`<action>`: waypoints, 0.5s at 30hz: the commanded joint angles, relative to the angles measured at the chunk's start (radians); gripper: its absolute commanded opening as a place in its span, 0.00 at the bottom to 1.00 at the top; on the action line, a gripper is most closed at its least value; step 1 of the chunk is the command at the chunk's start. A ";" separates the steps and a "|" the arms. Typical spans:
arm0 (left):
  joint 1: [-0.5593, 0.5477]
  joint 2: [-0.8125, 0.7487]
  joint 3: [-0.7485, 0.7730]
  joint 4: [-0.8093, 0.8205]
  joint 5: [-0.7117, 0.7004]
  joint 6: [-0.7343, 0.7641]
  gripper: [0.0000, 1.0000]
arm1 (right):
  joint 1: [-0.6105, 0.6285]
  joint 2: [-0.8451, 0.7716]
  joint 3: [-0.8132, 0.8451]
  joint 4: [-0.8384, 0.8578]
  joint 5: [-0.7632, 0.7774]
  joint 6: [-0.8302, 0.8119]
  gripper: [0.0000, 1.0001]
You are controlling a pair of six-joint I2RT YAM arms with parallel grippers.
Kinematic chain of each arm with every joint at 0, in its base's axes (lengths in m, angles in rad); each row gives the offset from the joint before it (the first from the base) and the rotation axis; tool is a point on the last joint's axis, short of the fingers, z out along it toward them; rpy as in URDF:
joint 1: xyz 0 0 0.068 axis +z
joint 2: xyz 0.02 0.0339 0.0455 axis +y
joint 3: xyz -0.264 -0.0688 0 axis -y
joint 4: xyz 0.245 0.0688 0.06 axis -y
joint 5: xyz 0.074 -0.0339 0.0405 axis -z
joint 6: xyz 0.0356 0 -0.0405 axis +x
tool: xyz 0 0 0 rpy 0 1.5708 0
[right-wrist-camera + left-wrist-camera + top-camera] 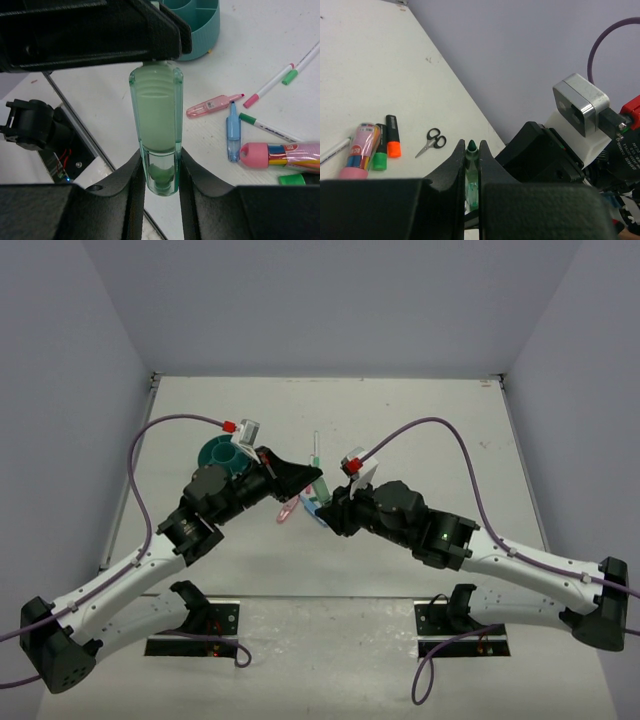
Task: Sort the stationery into containers
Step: Close the pen cap on the pen.
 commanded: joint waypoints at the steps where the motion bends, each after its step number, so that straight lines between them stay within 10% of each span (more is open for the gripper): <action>1: 0.000 -0.040 0.054 -0.033 -0.068 0.029 0.00 | -0.001 -0.032 -0.119 0.077 -0.006 0.002 0.00; 7: 0.000 -0.099 0.074 -0.055 -0.120 0.045 0.00 | -0.001 -0.067 -0.276 0.158 -0.087 0.062 0.02; 11: -0.001 -0.092 0.050 -0.024 -0.092 0.022 0.00 | -0.001 -0.094 -0.292 0.176 -0.092 0.085 0.63; 15: -0.001 -0.095 0.014 0.009 -0.081 0.005 0.00 | -0.001 -0.156 -0.274 0.158 -0.070 0.081 0.76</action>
